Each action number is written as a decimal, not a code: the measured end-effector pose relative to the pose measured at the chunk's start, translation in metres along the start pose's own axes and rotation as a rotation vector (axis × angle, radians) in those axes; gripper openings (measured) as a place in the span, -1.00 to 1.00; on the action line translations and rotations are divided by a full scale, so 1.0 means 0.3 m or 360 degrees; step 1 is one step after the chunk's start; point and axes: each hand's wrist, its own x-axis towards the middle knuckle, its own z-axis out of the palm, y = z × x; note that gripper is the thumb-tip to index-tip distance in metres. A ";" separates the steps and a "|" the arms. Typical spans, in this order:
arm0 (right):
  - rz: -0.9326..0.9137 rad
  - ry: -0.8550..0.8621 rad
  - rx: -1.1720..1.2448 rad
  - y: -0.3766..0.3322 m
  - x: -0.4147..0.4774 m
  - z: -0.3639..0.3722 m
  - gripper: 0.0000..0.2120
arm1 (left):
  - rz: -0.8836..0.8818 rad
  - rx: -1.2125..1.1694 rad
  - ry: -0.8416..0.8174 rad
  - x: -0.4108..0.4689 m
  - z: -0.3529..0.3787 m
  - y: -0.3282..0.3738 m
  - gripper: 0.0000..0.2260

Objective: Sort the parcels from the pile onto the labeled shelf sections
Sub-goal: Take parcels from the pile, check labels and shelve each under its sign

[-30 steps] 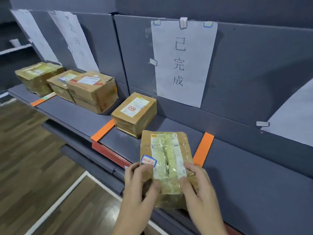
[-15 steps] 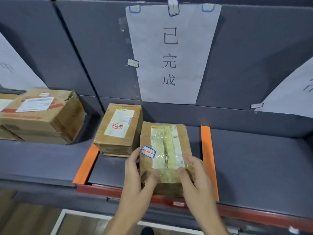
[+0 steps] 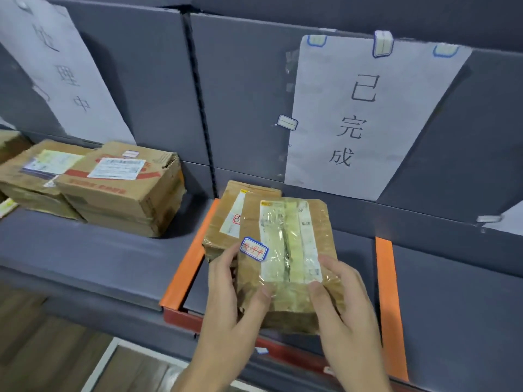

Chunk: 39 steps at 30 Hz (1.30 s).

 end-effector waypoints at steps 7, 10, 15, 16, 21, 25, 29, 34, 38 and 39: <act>-0.0129 -0.0308 0.0047 -0.072 0.095 0.111 -0.71 | -0.0039 0.0102 0.0326 0.008 -0.110 0.036 -0.49; -0.0121 -0.0437 0.0119 -0.099 0.112 0.171 -0.74 | -0.0076 0.0146 0.0411 0.010 -0.164 0.030 -0.52; -0.0114 -0.0481 0.0122 -0.133 0.120 0.273 -0.70 | -0.0107 0.0126 0.0473 0.039 -0.255 0.001 -0.53; -0.0112 -0.0471 0.0120 -0.139 0.123 0.297 -0.70 | -0.0090 0.0131 0.0462 0.052 -0.276 -0.007 -0.52; -0.0118 -0.0292 0.0124 -0.193 0.130 0.454 -0.75 | 0.0021 0.0167 0.0337 0.145 -0.434 -0.071 -0.49; -0.0102 -0.0116 0.0173 -0.272 0.113 0.632 -0.75 | 0.0111 0.0141 0.0218 0.231 -0.621 -0.103 -0.48; -0.0181 -0.0053 0.0186 -0.383 0.106 0.833 -0.64 | 0.0233 0.0155 0.0192 0.308 -0.842 -0.135 -0.51; -0.0240 -0.0079 0.0164 -0.526 0.145 1.084 -0.70 | 0.0268 0.0221 0.0261 0.410 -1.109 -0.157 -0.60; -0.0222 -0.0181 0.0176 -0.623 0.208 1.264 -0.65 | 0.0281 0.0171 0.0365 0.517 -1.280 -0.171 -0.67; -0.0216 -0.0204 0.0188 -0.643 0.227 1.307 -0.64 | 0.0268 0.0156 0.0403 0.545 -1.316 -0.181 -0.68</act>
